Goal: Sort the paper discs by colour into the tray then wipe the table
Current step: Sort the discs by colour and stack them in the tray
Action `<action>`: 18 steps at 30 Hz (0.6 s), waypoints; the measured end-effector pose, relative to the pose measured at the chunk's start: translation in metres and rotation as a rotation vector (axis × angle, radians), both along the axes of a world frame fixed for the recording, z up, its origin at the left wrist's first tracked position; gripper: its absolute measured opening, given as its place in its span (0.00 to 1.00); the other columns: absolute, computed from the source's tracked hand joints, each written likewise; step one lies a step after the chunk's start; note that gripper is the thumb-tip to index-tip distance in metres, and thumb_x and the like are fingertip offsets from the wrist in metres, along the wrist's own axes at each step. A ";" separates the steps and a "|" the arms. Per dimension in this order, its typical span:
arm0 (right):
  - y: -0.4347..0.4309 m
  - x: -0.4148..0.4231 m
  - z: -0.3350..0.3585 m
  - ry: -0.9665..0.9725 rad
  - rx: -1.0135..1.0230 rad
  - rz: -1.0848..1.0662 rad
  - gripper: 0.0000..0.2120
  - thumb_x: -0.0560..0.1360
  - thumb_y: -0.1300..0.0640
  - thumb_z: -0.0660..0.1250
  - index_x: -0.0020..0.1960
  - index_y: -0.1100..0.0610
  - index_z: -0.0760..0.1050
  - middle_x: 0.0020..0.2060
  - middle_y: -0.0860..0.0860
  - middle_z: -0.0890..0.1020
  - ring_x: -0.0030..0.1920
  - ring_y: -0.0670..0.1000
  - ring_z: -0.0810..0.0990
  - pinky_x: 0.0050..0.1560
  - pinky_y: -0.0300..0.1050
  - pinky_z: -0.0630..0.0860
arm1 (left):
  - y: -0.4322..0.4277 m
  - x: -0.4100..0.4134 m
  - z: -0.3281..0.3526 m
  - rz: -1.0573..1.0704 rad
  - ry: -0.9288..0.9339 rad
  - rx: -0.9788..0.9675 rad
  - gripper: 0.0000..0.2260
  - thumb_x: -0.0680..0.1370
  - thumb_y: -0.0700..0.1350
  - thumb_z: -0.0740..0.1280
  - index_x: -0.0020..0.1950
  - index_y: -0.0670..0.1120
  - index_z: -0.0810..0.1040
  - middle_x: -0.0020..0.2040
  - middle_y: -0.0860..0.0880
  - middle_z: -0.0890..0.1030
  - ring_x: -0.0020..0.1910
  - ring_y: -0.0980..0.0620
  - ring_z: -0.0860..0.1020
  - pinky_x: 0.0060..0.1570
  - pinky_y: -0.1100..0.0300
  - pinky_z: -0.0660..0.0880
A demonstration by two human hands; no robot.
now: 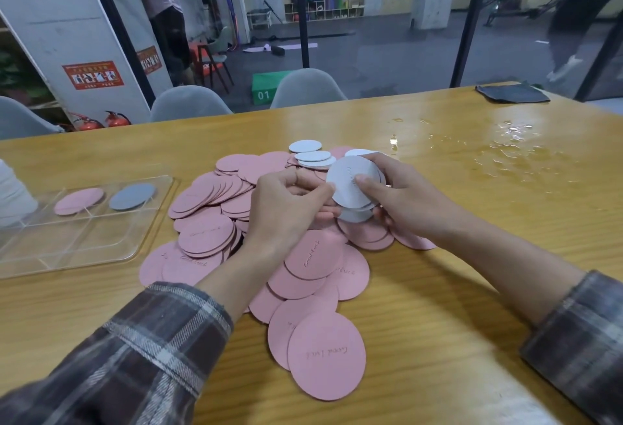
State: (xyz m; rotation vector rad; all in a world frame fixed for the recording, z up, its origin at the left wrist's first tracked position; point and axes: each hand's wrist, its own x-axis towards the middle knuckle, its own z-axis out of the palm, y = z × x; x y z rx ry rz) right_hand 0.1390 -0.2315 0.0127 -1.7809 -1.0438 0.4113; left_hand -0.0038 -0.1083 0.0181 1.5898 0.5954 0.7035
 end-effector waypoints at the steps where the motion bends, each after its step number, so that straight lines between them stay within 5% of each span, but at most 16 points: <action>1: 0.000 0.001 0.000 -0.008 -0.001 -0.003 0.13 0.85 0.53 0.61 0.68 0.51 0.73 0.39 0.46 0.78 0.29 0.45 0.74 0.31 0.40 0.71 | 0.001 0.000 0.000 -0.002 0.018 0.036 0.05 0.77 0.39 0.75 0.45 0.38 0.83 0.36 0.42 0.86 0.37 0.46 0.87 0.42 0.52 0.86; 7: -0.004 0.010 0.004 -0.116 -0.015 -0.083 0.12 0.86 0.55 0.58 0.68 0.49 0.72 0.42 0.42 0.76 0.37 0.40 0.74 0.36 0.37 0.70 | 0.008 0.004 -0.015 0.072 0.213 0.685 0.07 0.75 0.53 0.77 0.42 0.52 0.84 0.38 0.57 0.83 0.38 0.62 0.80 0.42 0.60 0.78; 12: -0.007 0.020 0.006 -0.179 -0.044 -0.171 0.12 0.86 0.55 0.56 0.68 0.52 0.71 0.41 0.41 0.74 0.39 0.42 0.74 0.36 0.37 0.67 | 0.001 0.004 -0.018 0.049 0.402 0.820 0.20 0.73 0.61 0.75 0.59 0.52 0.83 0.48 0.56 0.78 0.51 0.53 0.78 0.53 0.49 0.78; 18: -0.005 0.024 0.002 -0.198 -0.045 -0.201 0.13 0.86 0.53 0.56 0.70 0.49 0.69 0.43 0.40 0.73 0.42 0.43 0.74 0.36 0.39 0.67 | 0.007 -0.001 -0.015 -0.012 0.294 0.615 0.16 0.72 0.51 0.79 0.59 0.51 0.85 0.45 0.56 0.83 0.39 0.59 0.78 0.49 0.59 0.80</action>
